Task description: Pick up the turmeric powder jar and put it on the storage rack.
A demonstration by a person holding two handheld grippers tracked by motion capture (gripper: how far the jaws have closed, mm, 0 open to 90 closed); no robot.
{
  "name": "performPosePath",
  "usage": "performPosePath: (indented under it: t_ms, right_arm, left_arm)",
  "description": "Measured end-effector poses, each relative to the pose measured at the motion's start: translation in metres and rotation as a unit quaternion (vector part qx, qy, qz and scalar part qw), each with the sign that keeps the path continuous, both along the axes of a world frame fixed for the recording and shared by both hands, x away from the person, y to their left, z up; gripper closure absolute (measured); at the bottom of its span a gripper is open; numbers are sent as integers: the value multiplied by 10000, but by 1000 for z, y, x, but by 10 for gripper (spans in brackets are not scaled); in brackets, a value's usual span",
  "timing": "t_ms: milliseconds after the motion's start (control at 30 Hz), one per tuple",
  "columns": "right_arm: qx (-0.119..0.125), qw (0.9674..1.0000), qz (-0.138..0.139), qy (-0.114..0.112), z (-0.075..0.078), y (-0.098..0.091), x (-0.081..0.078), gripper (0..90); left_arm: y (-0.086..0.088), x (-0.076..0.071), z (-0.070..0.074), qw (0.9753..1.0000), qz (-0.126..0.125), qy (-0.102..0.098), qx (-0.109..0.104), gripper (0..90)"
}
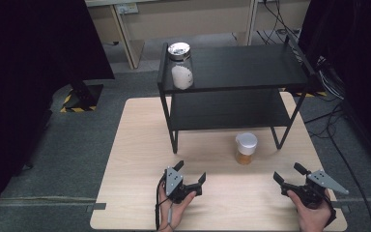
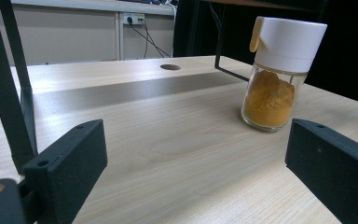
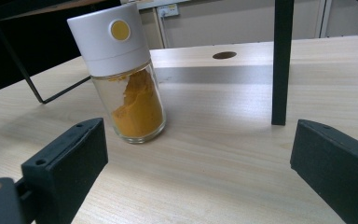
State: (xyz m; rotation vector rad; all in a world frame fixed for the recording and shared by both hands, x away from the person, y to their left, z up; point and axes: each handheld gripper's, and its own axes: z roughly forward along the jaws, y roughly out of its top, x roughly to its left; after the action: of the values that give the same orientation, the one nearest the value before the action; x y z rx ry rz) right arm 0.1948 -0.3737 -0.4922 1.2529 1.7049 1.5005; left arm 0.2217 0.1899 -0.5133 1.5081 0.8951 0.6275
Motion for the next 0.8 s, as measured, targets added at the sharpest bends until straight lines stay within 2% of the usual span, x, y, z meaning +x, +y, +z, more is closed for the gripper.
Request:
performPosePath:
  t_ms: [300, 333, 467, 600, 767, 800]
  right_arm:
    - [-124, 9998, 88, -112, 2, 3, 3, 40]
    - [-158, 9996, 106, -187, 3, 6, 4, 40]
    - [-209, 9992, 242, -239, 6, 13, 11, 40]
    - [-383, 9975, 540, -241, 10, 30, 30, 35]
    - [-362, 9968, 659, -260, 11, 40, 43, 35]
    - [-358, 9964, 723, -265, 11, 45, 52, 35]
  left_arm:
    - [1, 0, -1, 10000, -6, -4, -50, 50]
    - [1, 0, 0, 10000, -11, 12, -27, 49]
    - [0, 0, 1, 10000, -33, -6, 41, 49]
    - [0, 0, 0, 10000, -31, -36, 39, 50]
    - [0, 0, 0, 10000, -47, -36, 56, 50]
    - [0, 0, 0, 10000, -50, -36, 57, 49]
